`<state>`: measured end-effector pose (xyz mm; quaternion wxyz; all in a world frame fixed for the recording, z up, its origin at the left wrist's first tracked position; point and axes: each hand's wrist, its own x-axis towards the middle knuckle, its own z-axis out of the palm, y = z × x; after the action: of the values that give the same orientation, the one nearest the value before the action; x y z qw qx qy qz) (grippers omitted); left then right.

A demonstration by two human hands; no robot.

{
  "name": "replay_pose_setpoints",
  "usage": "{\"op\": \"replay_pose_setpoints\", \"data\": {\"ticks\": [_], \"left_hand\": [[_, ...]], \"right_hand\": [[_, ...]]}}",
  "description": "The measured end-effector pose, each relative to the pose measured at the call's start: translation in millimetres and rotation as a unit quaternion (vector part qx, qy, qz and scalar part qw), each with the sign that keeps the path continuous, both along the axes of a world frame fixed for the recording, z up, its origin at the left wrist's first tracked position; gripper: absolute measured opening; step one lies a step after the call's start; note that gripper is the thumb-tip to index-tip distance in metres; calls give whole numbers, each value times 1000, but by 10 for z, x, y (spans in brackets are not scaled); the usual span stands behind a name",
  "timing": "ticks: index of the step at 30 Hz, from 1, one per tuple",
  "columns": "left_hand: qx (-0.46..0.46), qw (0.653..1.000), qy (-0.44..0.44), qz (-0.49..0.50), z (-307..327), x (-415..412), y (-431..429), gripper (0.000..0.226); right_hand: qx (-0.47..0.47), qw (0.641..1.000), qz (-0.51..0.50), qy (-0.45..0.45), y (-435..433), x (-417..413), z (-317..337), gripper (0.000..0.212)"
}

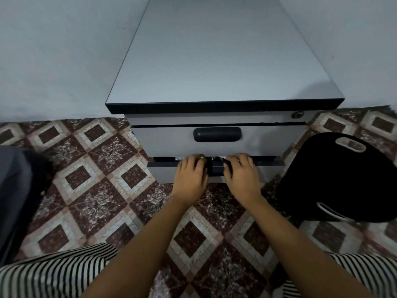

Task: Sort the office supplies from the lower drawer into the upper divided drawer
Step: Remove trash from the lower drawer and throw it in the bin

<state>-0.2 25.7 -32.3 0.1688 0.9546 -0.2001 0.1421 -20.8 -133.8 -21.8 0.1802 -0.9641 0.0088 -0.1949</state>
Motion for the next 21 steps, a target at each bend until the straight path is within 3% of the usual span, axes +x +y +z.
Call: {"op": "replay_pose_setpoints", "data": {"ticks": [2,12,21], "left_hand": [[16,1000,14,1,72,75,-19,36],[75,986,146,15,85,201,-2,34],[84,979,182,41,152,-263,38,36]], "right_hand": [[-27,999,10,26,-27,86,-6,20],[-64,980,36,187,-134,168,69,36],[-57,970,22,234,-61,-247,168,37]]}}
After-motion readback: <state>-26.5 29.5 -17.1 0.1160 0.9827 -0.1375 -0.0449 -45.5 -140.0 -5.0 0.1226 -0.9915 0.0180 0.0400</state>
